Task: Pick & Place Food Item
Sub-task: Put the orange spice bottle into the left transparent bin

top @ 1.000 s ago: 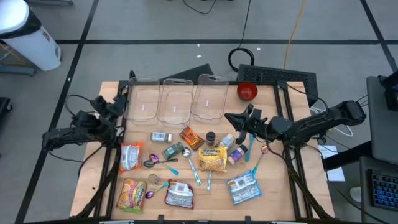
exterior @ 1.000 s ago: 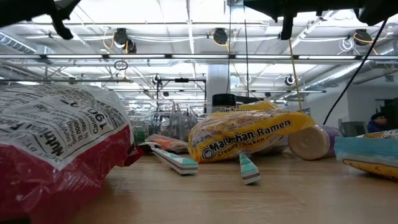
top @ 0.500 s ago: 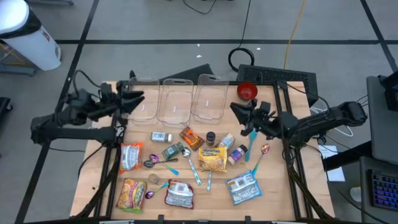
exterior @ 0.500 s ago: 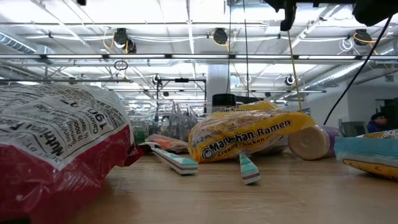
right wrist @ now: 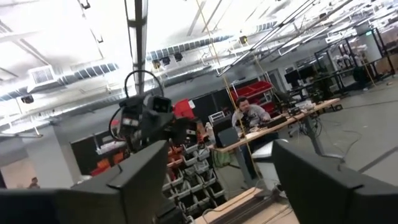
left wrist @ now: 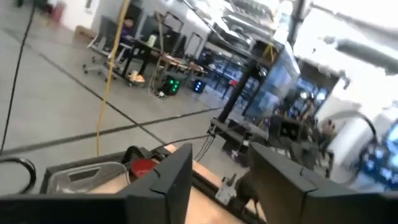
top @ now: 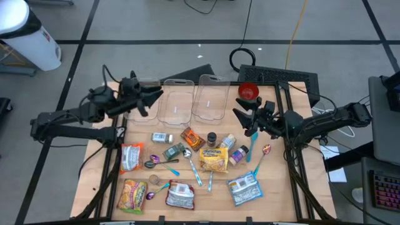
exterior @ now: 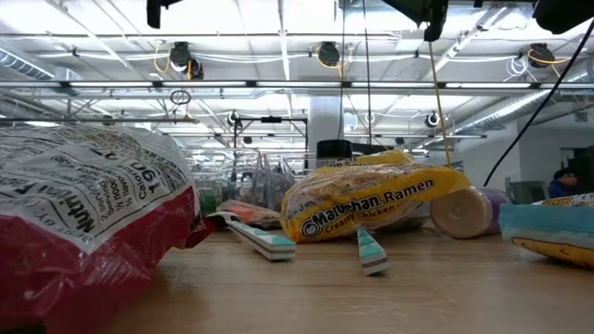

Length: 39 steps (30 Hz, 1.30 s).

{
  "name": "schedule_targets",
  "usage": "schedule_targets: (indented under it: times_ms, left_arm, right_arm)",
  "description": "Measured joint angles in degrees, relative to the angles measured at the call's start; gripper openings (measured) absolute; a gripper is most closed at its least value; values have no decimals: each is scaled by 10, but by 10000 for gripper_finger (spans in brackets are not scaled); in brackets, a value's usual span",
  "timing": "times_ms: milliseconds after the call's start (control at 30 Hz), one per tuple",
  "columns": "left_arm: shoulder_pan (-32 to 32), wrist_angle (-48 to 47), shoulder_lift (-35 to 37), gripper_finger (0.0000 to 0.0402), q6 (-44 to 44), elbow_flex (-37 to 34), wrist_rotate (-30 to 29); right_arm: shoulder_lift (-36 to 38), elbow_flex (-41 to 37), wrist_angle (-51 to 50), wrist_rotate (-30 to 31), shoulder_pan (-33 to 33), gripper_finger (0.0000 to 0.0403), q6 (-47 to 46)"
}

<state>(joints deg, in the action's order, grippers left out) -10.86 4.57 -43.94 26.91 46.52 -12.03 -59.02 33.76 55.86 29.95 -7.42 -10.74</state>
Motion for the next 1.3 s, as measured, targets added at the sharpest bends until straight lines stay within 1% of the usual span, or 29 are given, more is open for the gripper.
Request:
schedule_targets:
  times_ms: [133,267,367,500,633,700,800,867,933,967,1100,1200,1300]
  left_arm:
    - [-25,4,-11,211,48,0,8]
    - [-48,27,-11,252,49,0,49]
    - [-55,64,-11,274,45,0,36]
    - [-56,112,-19,288,33,0,5]
    - [-56,132,-33,287,29,0,5]
    - [-56,132,-38,284,12,0,20]
    - [-56,132,-50,279,-13,0,54]
    - [-56,127,-59,277,-26,0,72]
    - [-56,113,-63,274,-35,0,80]
    - [-56,106,-66,274,-41,0,83]
    - [-55,68,-68,274,-59,0,91]
    - [-55,50,-66,273,-67,0,91]
    - [-55,37,-58,273,-68,0,92]
  right_arm:
    - [0,0,0,0,0,306,5]
    - [0,0,-10,0,0,308,5]
    - [0,0,-14,0,0,305,2]
    - [-3,0,-14,-1,3,301,-35]
    - [-3,3,-47,-2,3,298,-14]
    - [-3,31,-121,-12,2,298,-3]
    - [-7,111,-329,-48,11,298,-1]
    - [-29,174,-472,-69,23,298,1]
    - [-55,222,-579,-96,38,297,15]
    - [-72,243,-608,-111,46,297,25]
    - [-133,300,-661,-176,74,297,62]
    - [-171,316,-691,-196,92,297,95]
    - [-201,318,-718,-198,109,297,104]
